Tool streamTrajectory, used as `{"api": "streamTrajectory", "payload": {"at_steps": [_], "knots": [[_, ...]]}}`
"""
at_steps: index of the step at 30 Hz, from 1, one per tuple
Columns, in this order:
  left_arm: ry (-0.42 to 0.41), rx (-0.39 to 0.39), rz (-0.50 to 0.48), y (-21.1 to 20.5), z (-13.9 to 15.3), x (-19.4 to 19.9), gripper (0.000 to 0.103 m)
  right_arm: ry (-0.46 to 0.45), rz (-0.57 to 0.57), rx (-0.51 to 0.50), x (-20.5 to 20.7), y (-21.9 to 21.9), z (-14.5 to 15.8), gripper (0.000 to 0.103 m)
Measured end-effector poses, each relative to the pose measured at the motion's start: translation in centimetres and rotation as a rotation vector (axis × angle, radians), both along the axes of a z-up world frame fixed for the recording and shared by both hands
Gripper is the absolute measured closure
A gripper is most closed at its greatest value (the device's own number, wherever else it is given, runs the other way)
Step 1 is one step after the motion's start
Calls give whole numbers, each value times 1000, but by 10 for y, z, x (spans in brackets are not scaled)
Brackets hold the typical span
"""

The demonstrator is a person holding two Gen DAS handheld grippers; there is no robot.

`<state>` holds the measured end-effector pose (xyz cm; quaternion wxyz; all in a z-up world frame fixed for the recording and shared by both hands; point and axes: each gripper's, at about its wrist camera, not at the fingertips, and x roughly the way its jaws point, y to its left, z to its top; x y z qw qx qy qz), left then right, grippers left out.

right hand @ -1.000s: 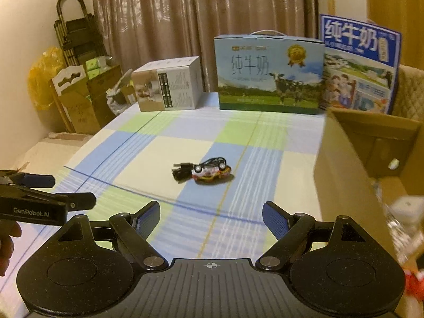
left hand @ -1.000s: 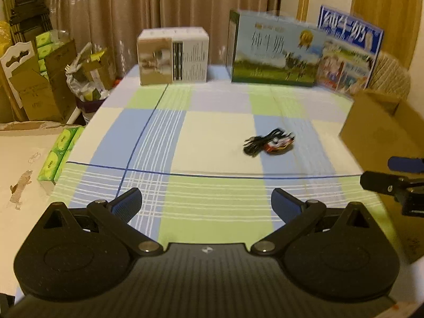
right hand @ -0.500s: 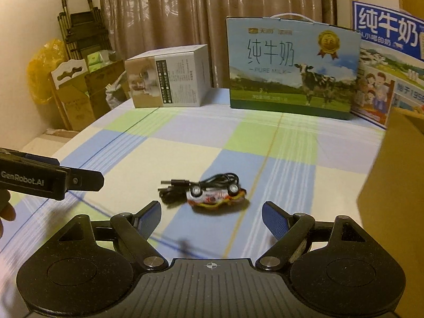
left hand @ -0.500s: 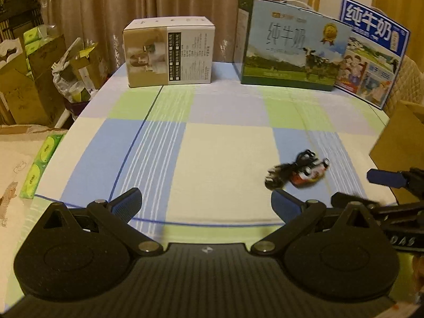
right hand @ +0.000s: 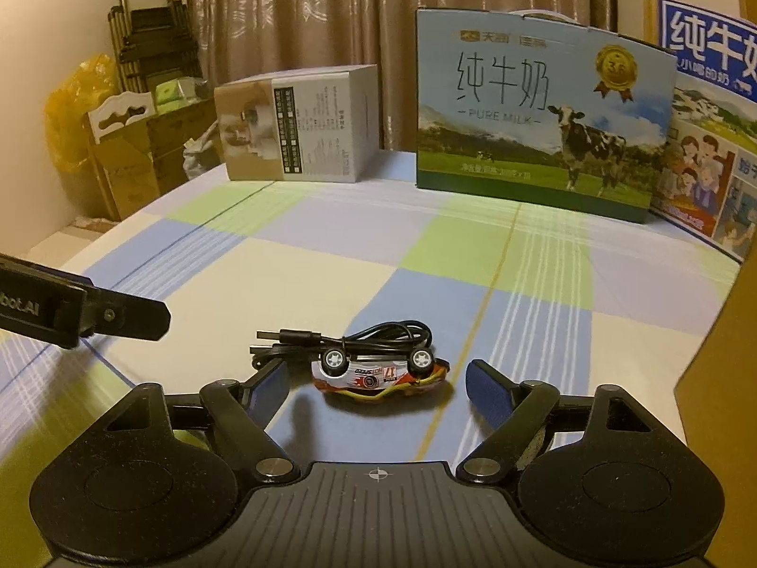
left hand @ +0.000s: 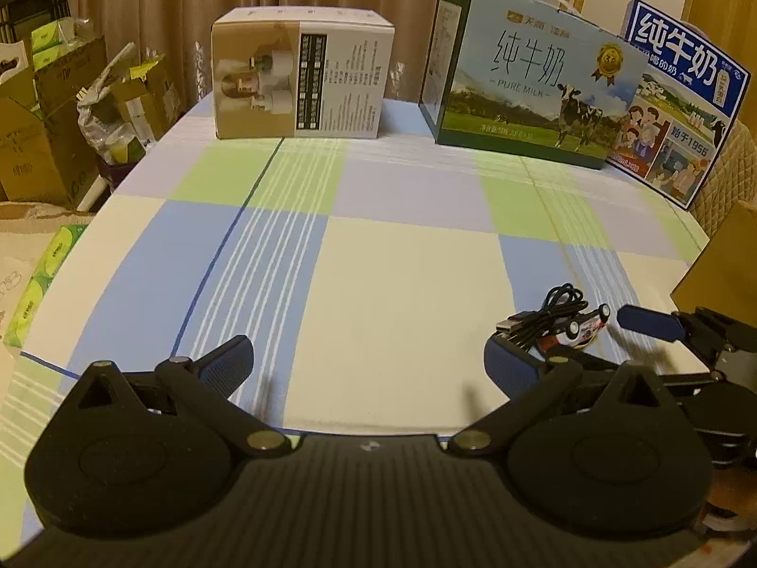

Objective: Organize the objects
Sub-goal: 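Grasp small white-and-red toy car with right tool, then grasp black USB cable with left tool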

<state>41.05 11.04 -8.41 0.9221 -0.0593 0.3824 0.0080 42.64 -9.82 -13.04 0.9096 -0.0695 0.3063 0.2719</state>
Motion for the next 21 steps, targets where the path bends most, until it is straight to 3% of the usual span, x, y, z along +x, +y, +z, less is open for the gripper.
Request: {"api": "streamTrajectory", "payload": {"at_steps": [4,12,17,21], "knots": [[2,-6,-1,1,-2,1,1,-1,12,3,2,0,-3,38],[0,-3,-52,-8,-5,3,1,3,-46,-42,-1,-17,6,40],[-43,9,-133,-23,-5,8,1,31,-126,-43,0,-38,18,40],[-79,77,-239,-45,-9,17,3,35,-144,-54,0,-49,22,40]]}}
